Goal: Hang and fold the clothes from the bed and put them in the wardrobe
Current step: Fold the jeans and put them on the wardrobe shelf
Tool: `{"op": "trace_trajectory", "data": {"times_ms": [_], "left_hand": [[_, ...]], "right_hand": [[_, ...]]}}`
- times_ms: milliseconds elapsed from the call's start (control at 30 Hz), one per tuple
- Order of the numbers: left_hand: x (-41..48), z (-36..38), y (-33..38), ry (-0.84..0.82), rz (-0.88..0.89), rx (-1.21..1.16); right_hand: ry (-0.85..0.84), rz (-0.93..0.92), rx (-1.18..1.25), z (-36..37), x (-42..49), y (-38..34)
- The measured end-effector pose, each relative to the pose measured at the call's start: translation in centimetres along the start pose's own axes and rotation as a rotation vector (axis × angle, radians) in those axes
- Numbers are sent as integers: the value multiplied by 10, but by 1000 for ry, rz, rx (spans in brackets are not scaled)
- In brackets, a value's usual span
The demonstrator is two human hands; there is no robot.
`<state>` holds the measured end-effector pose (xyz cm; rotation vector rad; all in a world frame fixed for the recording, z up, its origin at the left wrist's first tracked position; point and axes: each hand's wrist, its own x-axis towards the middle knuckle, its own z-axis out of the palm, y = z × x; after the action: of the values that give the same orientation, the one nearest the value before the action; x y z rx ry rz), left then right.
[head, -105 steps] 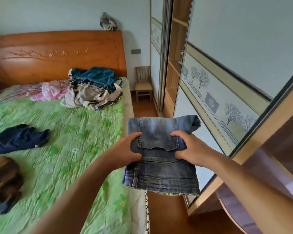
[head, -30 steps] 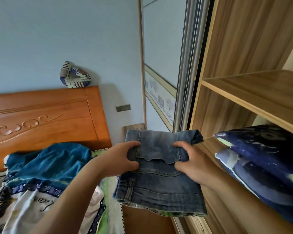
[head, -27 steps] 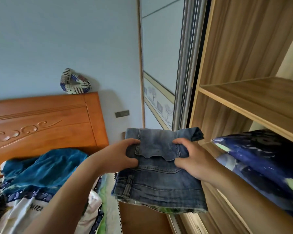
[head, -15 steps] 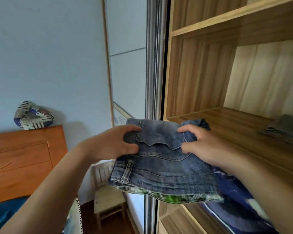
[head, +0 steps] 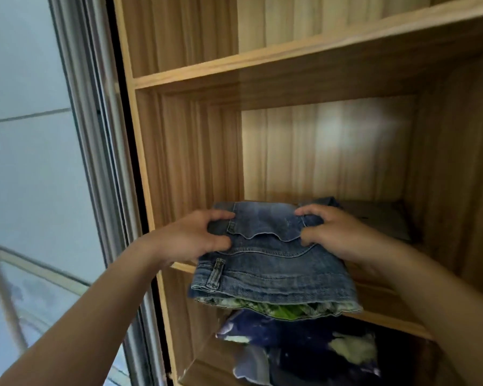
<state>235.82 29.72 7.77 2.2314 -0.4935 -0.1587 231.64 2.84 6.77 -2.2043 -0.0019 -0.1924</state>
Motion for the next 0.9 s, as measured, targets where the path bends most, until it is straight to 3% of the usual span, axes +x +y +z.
{"op": "trace_trajectory", "data": {"times_ms": [233,500,700,900], "left_hand": [[87,22,-14,-163,145,10],[137,33,-1,-206,235,-106],[199,58,37,-251,201,-265],[276,88,70,-237,158,-306]], "right_hand": [[111,194,112,-7,17,35],[256,203,91,-34,40,44],[376,242,97,-85,76,43],[491,288,-60,-128,129,65]]}}
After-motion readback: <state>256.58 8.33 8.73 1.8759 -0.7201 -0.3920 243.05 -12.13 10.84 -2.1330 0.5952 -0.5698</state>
